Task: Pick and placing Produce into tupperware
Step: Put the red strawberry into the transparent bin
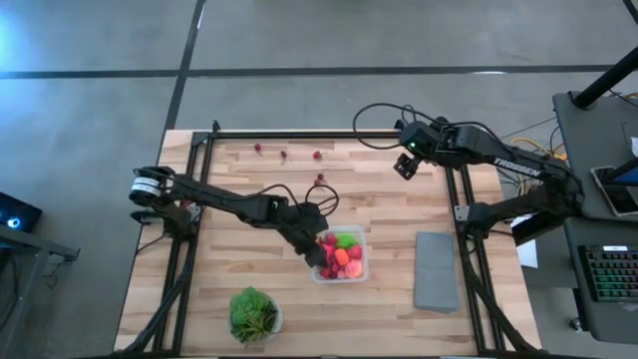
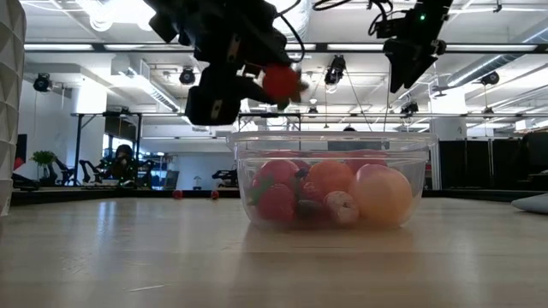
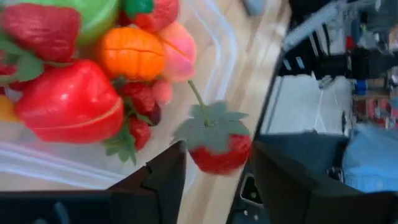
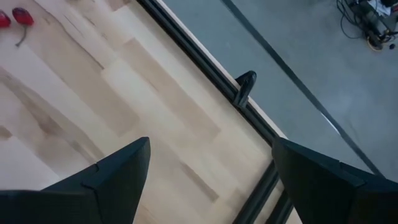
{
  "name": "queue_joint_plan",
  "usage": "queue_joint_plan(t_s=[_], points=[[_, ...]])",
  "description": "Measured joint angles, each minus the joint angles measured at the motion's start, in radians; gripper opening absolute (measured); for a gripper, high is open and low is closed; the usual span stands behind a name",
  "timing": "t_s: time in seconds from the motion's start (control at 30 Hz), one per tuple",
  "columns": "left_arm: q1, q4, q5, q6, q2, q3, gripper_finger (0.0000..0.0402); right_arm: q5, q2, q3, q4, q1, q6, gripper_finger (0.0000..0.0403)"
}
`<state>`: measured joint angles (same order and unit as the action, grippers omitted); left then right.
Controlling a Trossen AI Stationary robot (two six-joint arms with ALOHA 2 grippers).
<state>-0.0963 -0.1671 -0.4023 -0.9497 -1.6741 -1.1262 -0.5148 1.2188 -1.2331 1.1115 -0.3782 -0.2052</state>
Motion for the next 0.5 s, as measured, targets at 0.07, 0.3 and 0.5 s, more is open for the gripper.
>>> queue_joint_plan(t_s=[0.07, 0.3, 0.5], points=[[0.000, 0.009, 0.015, -0.021, 0.000, 0.003, 0.0177, 0.000, -0.004, -0.003, -0.001, 0.000, -0.001, 0.0329], [0.024, 0.021, -0.001, -0.032, 0.005, 0.005, 0.0230, 0.002, -0.004, -0.044, -0.001, 0.000, -0.003, 0.0329], [0.083, -0.080, 0.046, 0.020, 0.070, 0.007, 0.0235, 0.002, -0.005, -0.055, -0.016, 0.000, 0.004, 0.0329]])
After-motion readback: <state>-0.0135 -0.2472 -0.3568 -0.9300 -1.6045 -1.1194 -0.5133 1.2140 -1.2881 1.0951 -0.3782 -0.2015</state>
